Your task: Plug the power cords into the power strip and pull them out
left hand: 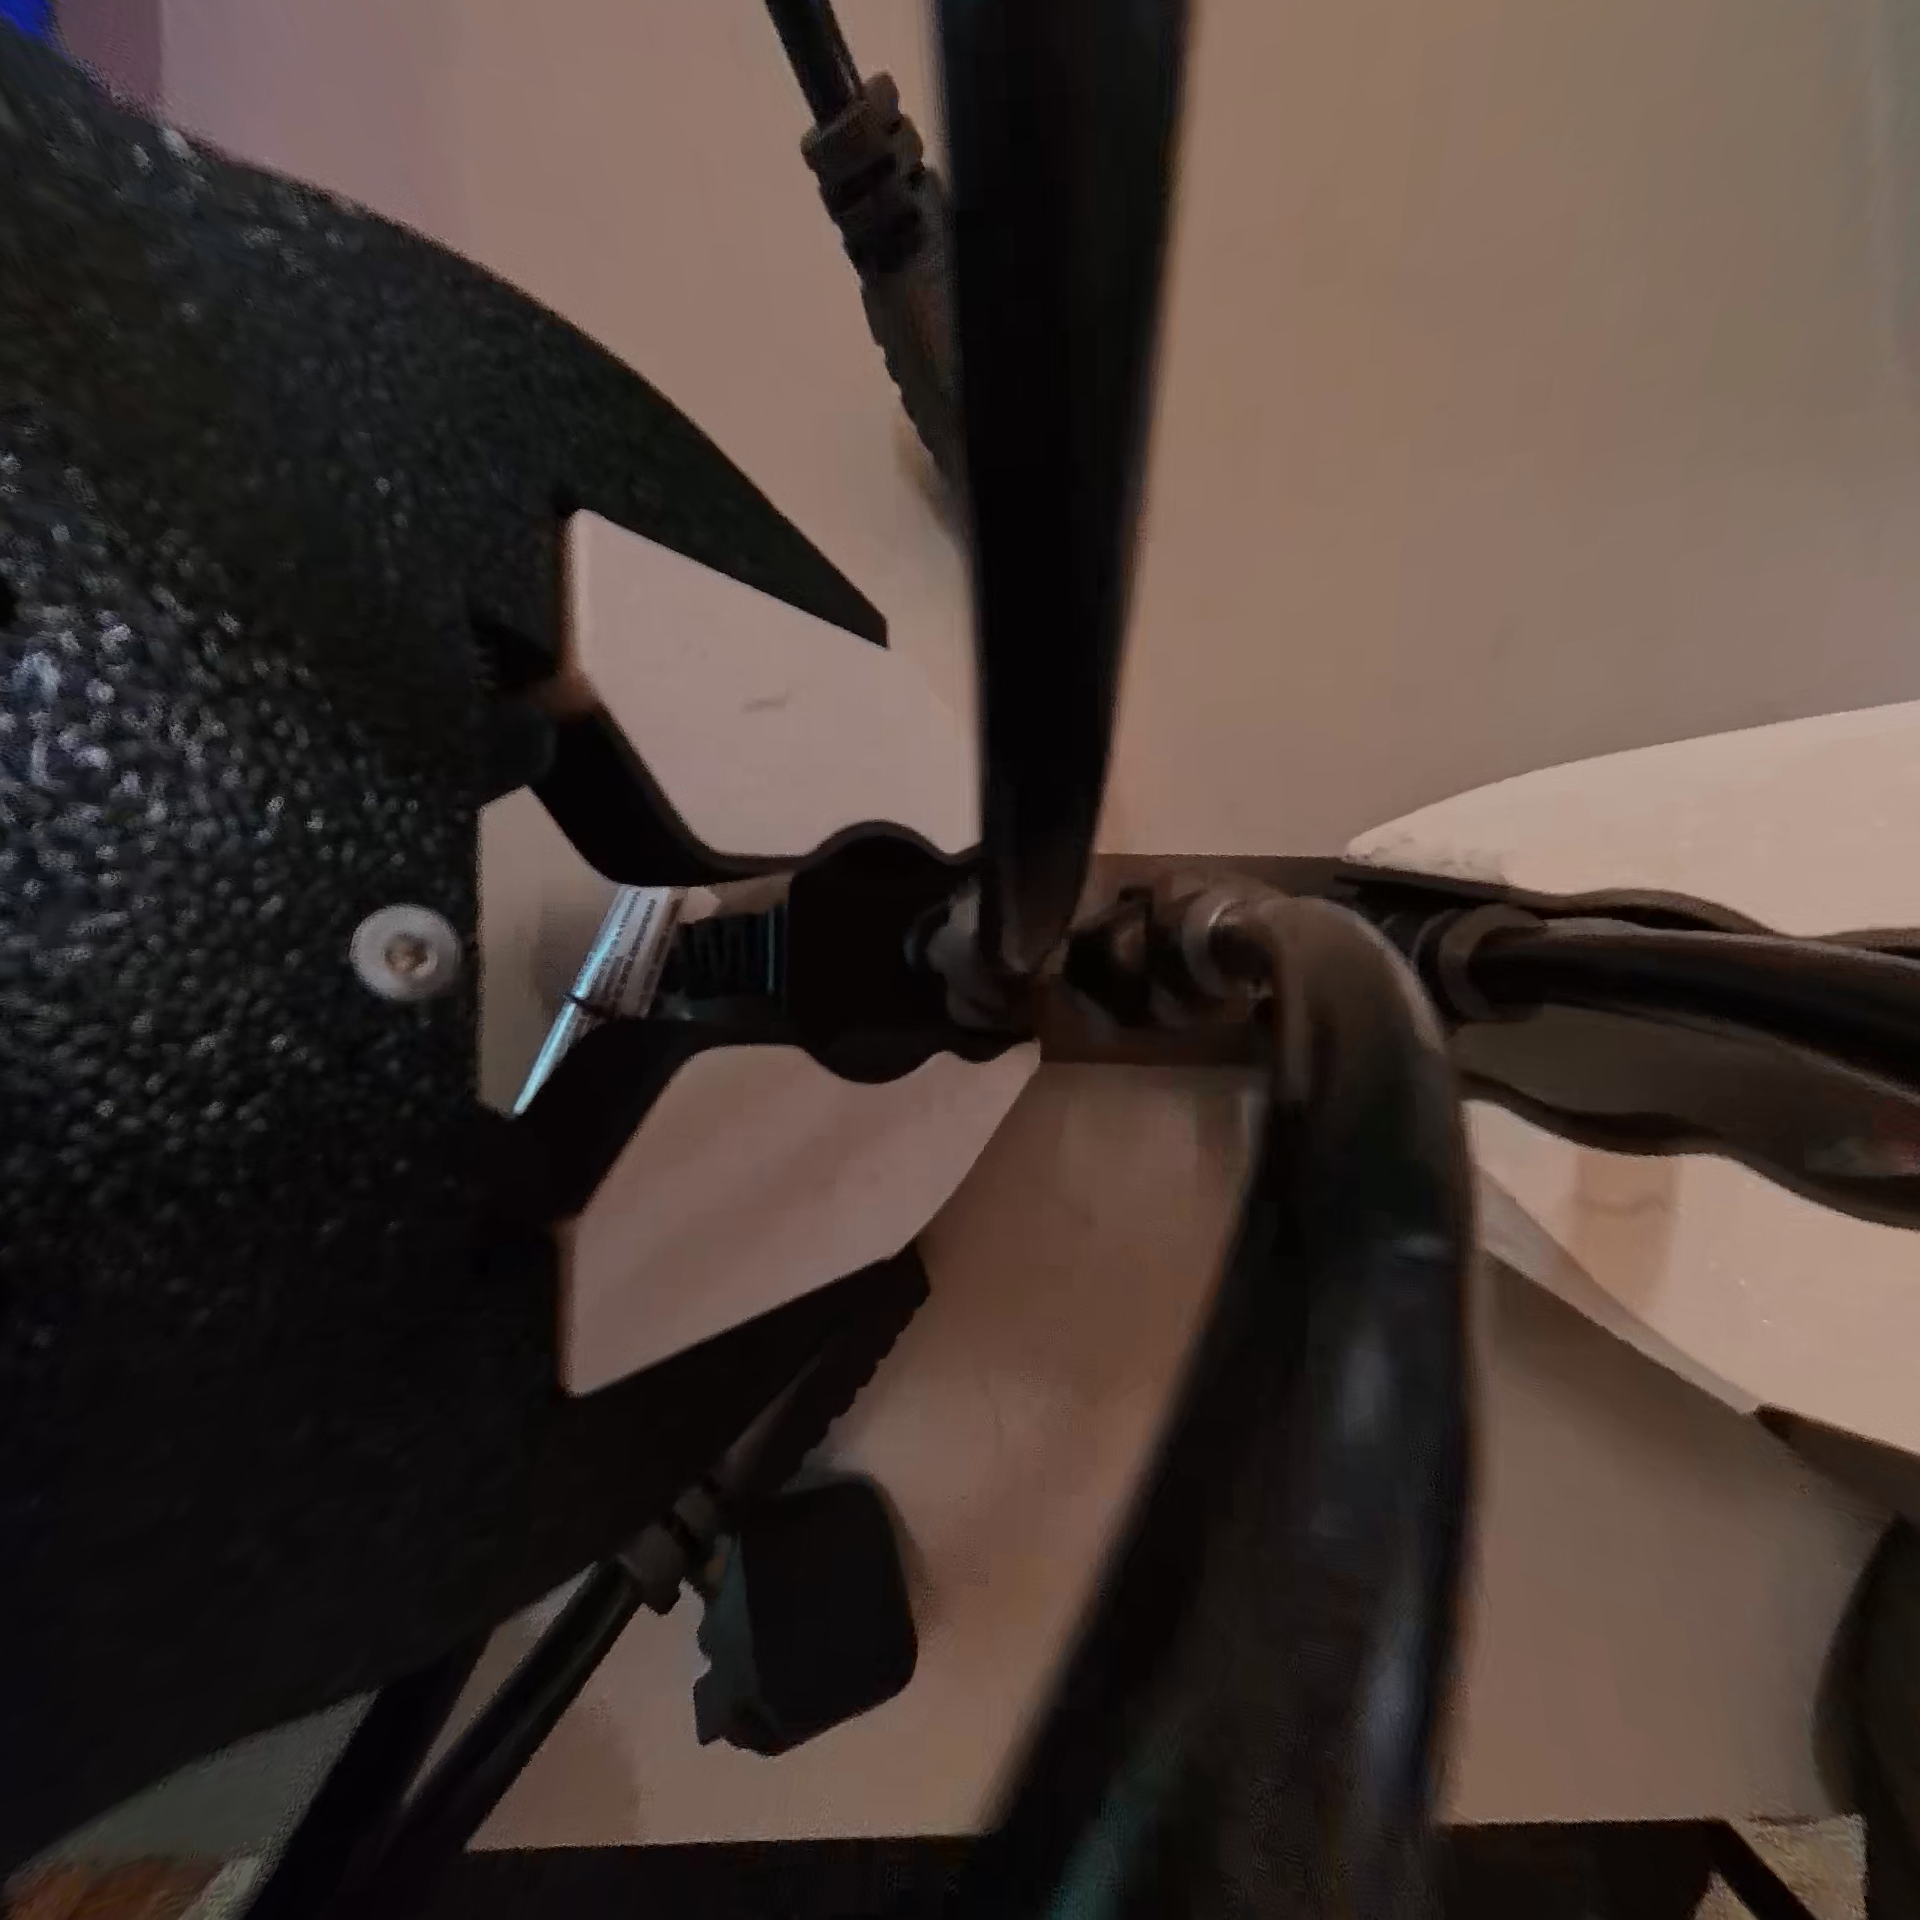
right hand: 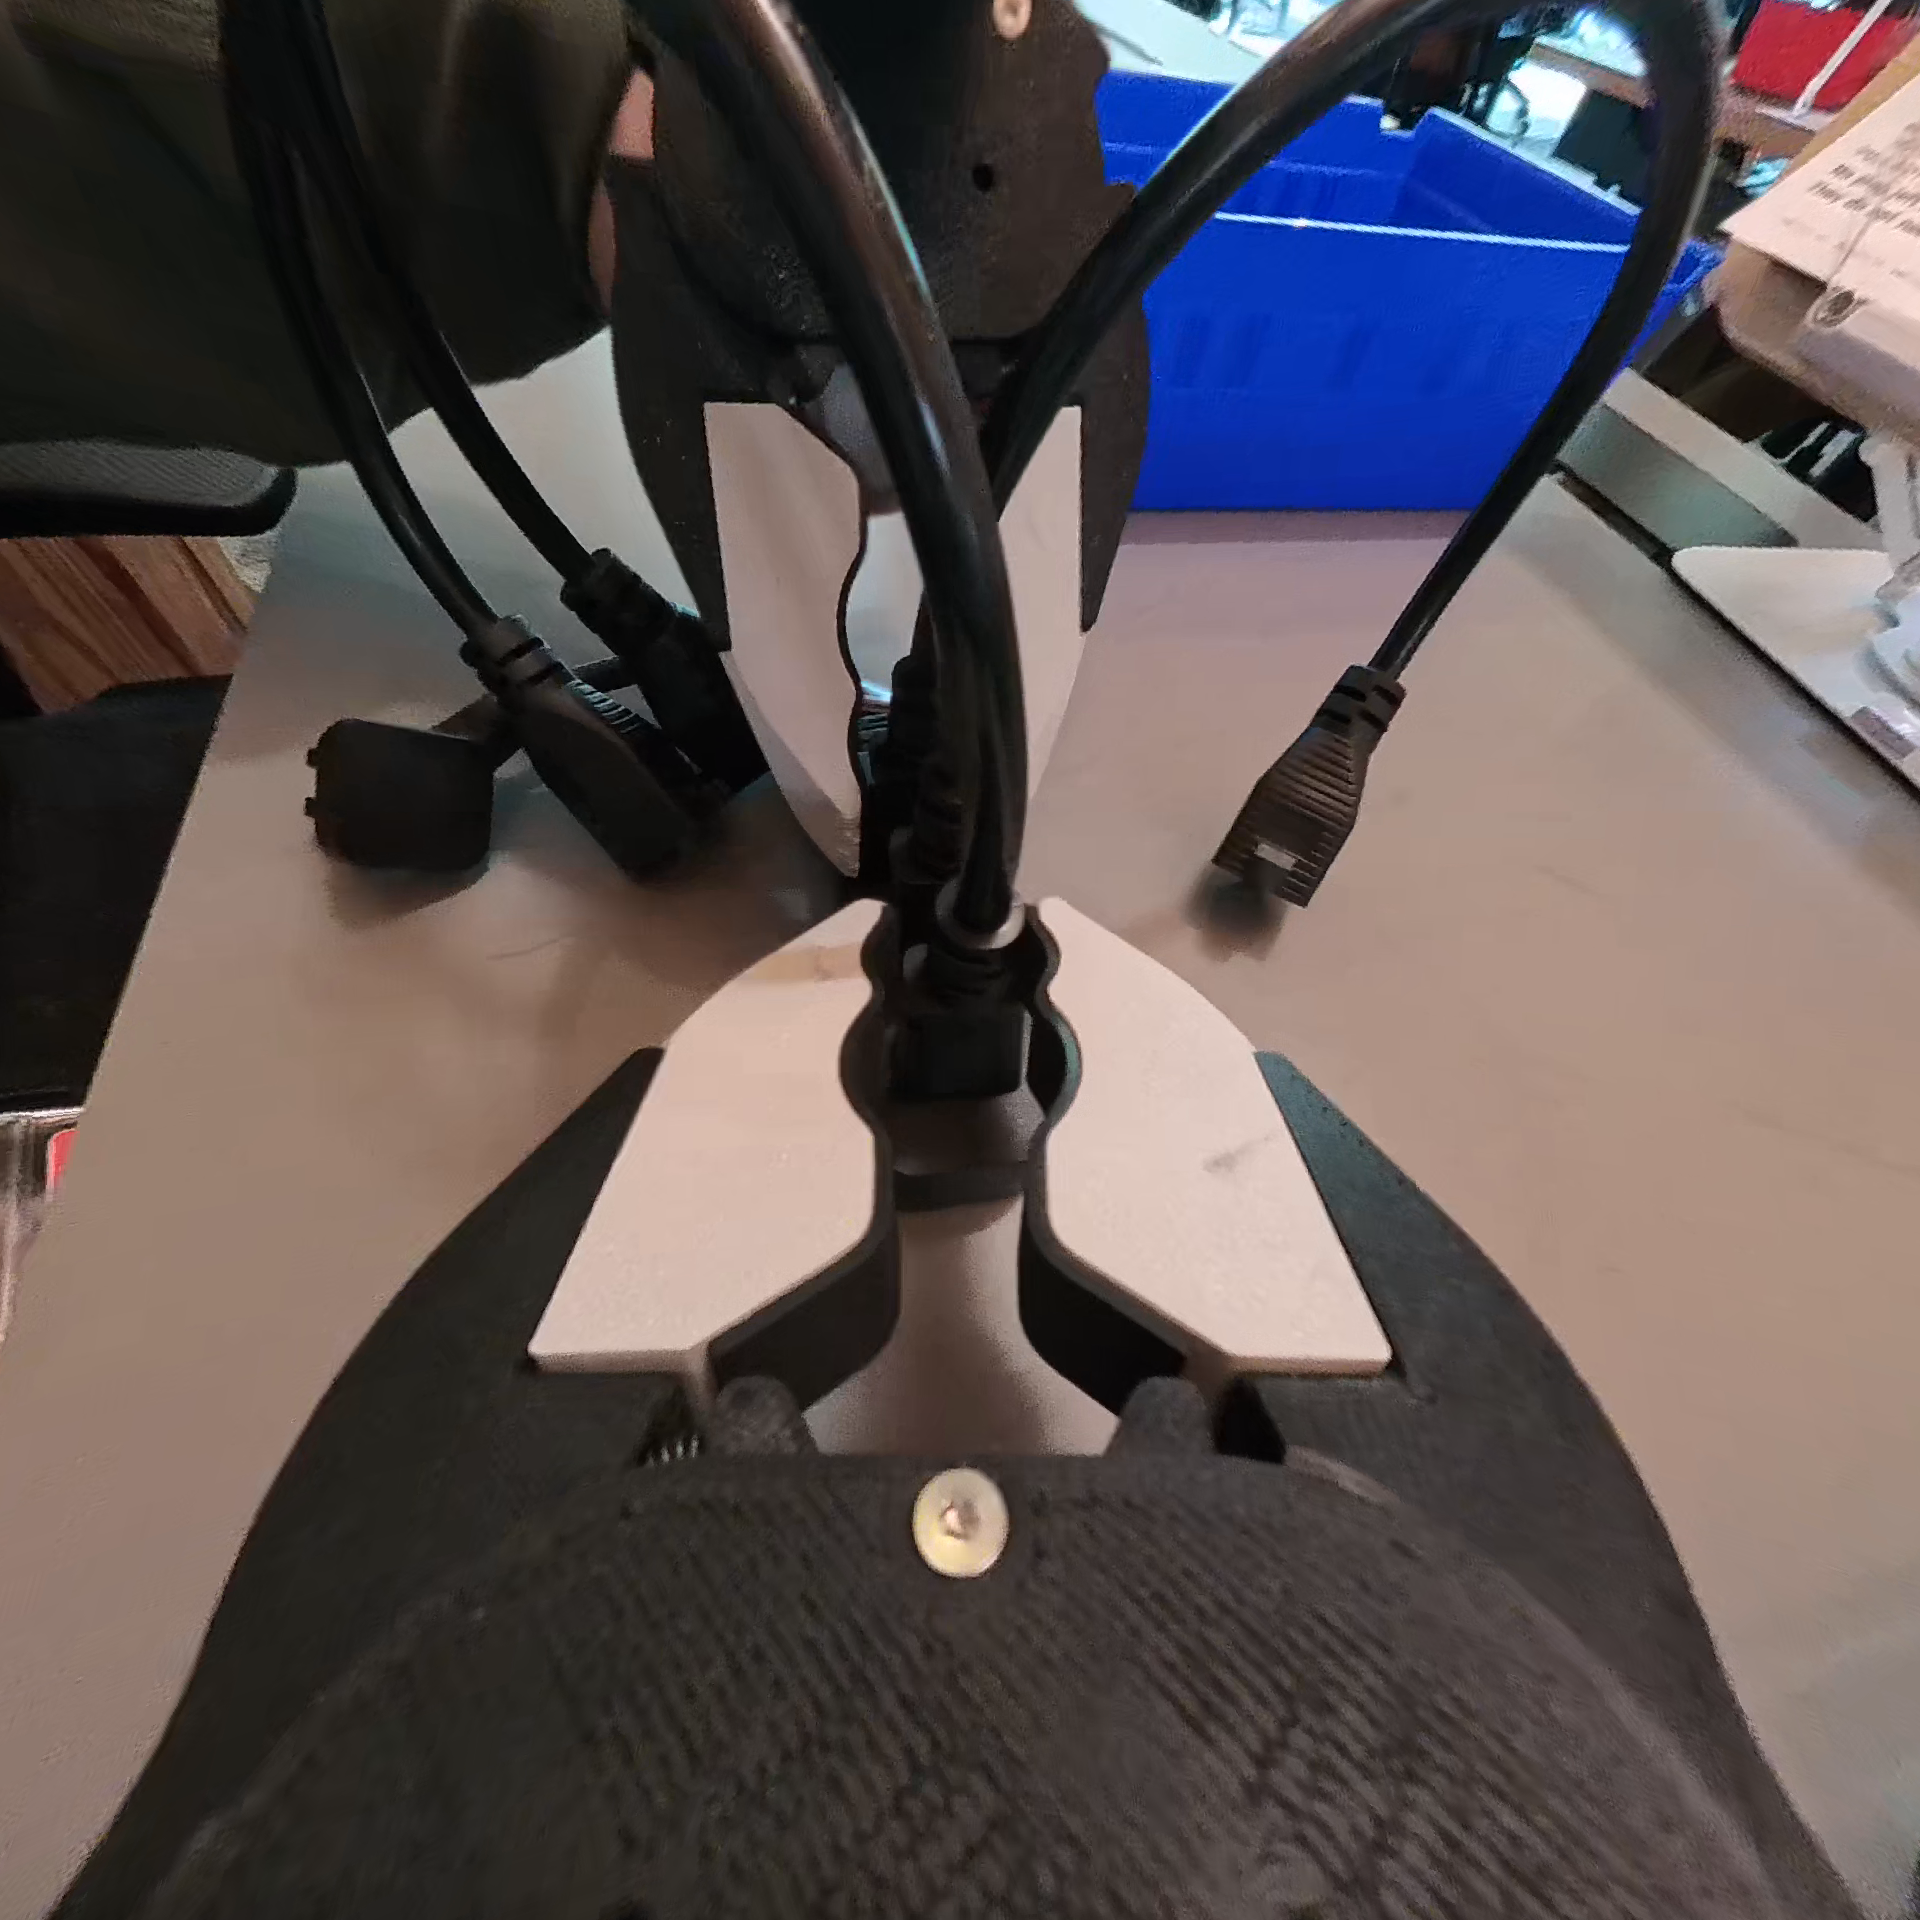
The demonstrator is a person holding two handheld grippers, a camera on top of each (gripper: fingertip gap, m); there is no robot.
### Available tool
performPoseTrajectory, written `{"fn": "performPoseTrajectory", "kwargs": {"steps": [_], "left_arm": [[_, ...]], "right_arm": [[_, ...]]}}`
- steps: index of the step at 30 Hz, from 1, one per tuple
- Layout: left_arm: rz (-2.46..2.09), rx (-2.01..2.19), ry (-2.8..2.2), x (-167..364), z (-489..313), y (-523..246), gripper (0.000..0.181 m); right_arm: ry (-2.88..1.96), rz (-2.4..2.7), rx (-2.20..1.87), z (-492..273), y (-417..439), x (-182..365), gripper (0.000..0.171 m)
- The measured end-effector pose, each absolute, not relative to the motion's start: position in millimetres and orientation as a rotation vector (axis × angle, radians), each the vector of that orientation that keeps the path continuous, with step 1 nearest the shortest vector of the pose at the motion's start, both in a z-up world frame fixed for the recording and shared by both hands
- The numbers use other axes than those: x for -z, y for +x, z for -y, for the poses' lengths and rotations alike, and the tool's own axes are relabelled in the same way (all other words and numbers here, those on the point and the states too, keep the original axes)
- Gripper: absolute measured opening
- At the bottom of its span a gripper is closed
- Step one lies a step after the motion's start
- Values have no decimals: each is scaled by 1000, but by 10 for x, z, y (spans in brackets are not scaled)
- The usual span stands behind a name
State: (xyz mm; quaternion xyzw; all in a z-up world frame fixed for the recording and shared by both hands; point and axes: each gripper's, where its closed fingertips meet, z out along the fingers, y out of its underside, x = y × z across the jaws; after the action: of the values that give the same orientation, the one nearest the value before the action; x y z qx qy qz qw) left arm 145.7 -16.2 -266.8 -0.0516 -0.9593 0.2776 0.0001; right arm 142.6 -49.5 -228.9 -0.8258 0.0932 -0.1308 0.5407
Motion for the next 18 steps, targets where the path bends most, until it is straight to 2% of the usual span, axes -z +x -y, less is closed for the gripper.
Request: {"fn": "performPoseTrajectory", "kwargs": {"steps": [5,13,18], "left_arm": [[2936,-1052,-134,2665,193,1444,26],[2963,-996,-151,2663,194,1435,26],[3027,-858,-184,2662,136,1437,38]], "right_arm": [[-1941,-226,278,523,1424,2279,16],[-1944,-273,248,533,1416,2286,16],[-1968,-268,270,532,1411,2289,16]]}}
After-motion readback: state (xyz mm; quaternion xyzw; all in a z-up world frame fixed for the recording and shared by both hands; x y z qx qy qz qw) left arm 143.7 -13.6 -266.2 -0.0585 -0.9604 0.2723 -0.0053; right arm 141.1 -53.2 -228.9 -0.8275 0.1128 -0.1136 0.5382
